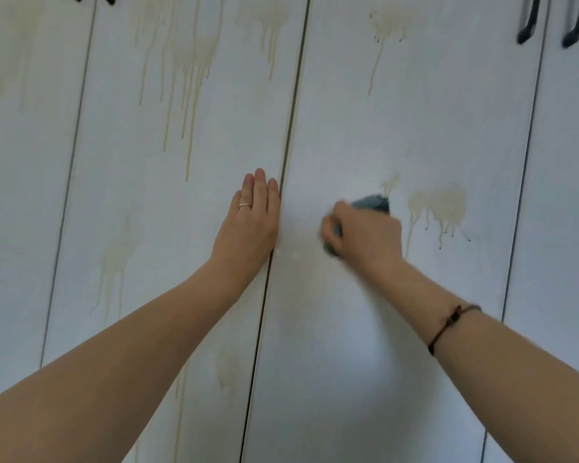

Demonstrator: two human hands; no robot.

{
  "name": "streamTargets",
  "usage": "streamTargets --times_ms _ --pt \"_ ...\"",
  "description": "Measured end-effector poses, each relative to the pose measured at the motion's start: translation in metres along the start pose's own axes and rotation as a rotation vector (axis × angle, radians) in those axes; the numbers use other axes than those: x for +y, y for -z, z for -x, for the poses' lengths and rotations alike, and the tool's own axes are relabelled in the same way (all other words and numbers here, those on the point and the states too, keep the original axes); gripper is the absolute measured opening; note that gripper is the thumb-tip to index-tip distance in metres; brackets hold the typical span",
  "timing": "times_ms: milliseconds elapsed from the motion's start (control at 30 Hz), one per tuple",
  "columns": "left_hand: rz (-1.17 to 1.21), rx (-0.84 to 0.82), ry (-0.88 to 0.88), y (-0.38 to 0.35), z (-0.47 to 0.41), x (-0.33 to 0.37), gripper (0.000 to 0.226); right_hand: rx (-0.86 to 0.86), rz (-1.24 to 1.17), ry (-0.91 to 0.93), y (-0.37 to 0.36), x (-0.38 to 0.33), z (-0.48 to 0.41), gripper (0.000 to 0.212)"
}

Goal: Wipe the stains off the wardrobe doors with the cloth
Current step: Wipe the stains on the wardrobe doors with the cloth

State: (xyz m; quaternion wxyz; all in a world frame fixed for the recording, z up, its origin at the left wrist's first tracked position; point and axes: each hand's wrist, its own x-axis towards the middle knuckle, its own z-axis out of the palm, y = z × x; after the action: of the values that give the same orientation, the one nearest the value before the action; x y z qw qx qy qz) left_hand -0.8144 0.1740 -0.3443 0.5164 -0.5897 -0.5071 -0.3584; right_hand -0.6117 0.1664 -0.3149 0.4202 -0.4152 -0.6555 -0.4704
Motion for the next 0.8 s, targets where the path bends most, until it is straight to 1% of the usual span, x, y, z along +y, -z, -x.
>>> streamTargets --times_ms 33,100,167,200,267,333,400,467,533,600,633,700,733,800 --pt "0.008 -0.002 -0.002 0.000 0.000 -0.001 0.056 0.025 -0.007 -0.062 0.006 0.005 -0.019 0.025" --pt "0.006 -0.014 -0.005 0.002 0.002 -0.001 0.057 0.048 -0.037 -0.178 0.009 0.004 -0.027 0.023" --pt "0.012 -0.029 0.008 0.003 0.002 0.001 0.058 -0.021 -0.059 -0.247 0.000 -0.010 0.008 0.022" --pt "0.005 -0.031 0.013 0.003 0.003 0.002 0.058 -0.059 -0.090 -0.215 -0.004 -0.019 0.038 0.023" --pt "-0.008 -0.034 0.005 0.003 0.003 0.004 0.057 -0.103 -0.182 -0.028 -0.009 -0.031 0.110 0.024" --pt "-0.010 -0.041 -0.008 0.004 0.005 0.003 0.059 -0.158 -0.224 0.194 -0.012 -0.023 0.162 0.019" --pt "0.007 -0.035 -0.029 0.006 0.007 0.001 0.064 -0.189 -0.168 0.374 -0.011 -0.003 0.174 0.010" --pt "0.039 -0.012 -0.038 0.006 0.007 -0.003 0.068 -0.180 -0.125 0.469 -0.008 0.015 0.146 0.009" --pt "0.083 0.021 -0.042 0.001 0.005 -0.005 0.069 -0.153 -0.112 0.401 -0.002 0.022 0.095 0.018" --pt "0.097 0.074 -0.037 -0.004 0.003 -0.006 0.063 -0.079 -0.055 0.270 0.003 0.017 0.035 0.034" --pt "0.099 0.091 -0.039 -0.006 0.002 -0.007 0.061 -0.035 -0.013 0.200 0.005 0.010 0.004 0.036" --pt "0.082 0.093 -0.057 -0.007 0.000 -0.008 0.060 0.015 -0.005 0.052 0.004 -0.005 -0.053 0.023" --pt "0.075 0.083 -0.061 -0.007 0.000 -0.009 0.061 0.037 -0.025 -0.014 0.005 -0.015 -0.075 0.021" --pt "0.062 0.050 -0.058 -0.004 -0.001 -0.010 0.065 0.074 -0.038 -0.079 0.001 -0.036 -0.094 0.021"
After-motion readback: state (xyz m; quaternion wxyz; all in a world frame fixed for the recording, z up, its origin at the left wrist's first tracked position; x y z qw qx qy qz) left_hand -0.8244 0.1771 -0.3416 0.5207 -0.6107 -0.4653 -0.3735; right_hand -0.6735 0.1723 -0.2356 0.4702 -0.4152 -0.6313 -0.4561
